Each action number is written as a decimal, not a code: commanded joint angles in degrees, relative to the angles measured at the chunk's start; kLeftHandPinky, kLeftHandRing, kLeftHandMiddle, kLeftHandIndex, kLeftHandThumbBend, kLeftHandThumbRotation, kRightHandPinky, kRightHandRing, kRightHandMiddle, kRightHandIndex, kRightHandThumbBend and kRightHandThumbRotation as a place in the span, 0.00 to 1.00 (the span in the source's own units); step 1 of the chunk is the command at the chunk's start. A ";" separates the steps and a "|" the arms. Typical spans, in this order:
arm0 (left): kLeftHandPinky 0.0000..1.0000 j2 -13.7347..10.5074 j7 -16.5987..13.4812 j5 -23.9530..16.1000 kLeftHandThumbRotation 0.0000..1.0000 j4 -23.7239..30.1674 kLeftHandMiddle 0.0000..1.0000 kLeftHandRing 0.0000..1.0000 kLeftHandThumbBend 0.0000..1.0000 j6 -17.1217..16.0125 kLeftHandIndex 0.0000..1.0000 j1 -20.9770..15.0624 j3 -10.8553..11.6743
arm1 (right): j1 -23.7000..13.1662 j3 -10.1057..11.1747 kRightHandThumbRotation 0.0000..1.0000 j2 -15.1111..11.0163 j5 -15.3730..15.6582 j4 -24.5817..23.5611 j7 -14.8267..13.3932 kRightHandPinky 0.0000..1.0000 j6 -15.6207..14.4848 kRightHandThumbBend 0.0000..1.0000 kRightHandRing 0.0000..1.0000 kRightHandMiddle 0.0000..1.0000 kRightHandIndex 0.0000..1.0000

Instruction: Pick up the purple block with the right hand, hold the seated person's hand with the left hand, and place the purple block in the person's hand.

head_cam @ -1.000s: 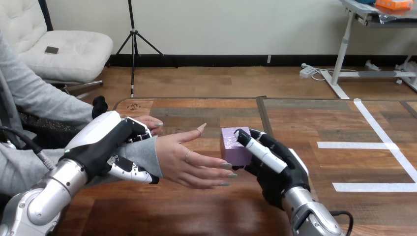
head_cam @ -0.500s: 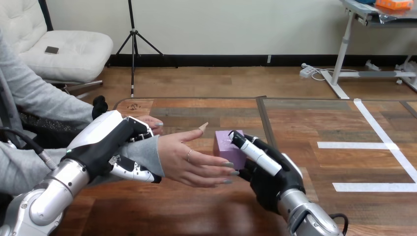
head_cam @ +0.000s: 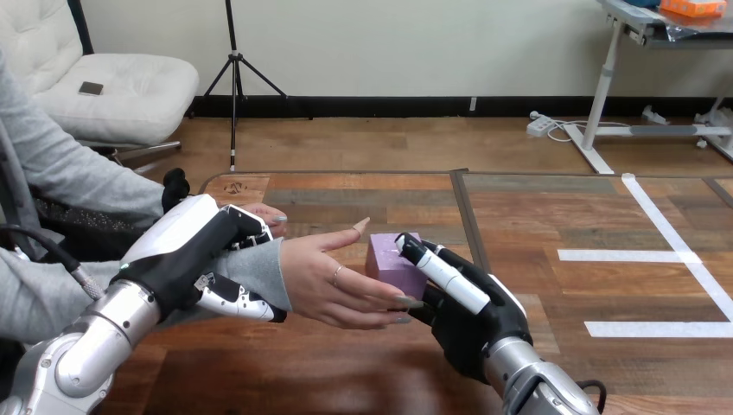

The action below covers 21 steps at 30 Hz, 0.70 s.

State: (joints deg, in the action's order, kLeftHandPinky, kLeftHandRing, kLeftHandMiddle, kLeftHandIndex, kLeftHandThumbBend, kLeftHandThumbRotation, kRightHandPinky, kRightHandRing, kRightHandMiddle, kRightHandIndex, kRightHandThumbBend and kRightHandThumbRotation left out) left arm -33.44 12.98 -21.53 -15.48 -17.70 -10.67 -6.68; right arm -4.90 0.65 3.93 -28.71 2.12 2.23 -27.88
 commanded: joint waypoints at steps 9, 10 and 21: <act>0.20 2.57 -2.56 1.14 0.00 0.75 0.33 0.25 0.65 -3.31 0.36 -6.20 0.72 | -0.19 -2.79 0.00 4.45 -1.57 -6.39 -0.06 0.30 -0.31 0.81 0.36 0.43 0.43; 0.20 2.60 -2.53 1.15 0.00 0.77 0.33 0.25 0.65 -3.28 0.36 -6.22 0.71 | -0.11 -2.92 0.00 4.45 -1.60 -6.54 -0.12 0.30 -0.35 0.81 0.36 0.43 0.43; 0.20 3.00 -2.71 1.28 0.00 0.52 0.33 0.25 0.64 -3.55 0.36 -6.41 0.73 | 0.85 -4.26 0.00 5.15 -2.43 -8.33 -0.33 0.30 -1.03 0.82 0.36 0.42 0.43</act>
State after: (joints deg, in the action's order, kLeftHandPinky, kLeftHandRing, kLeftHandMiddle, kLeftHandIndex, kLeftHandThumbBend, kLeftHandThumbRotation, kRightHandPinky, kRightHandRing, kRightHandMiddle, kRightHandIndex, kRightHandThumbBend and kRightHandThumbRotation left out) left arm -32.95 12.49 -21.69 -16.14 -18.91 -10.90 -6.68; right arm -2.87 -2.07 3.93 -29.55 -2.30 2.13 -28.50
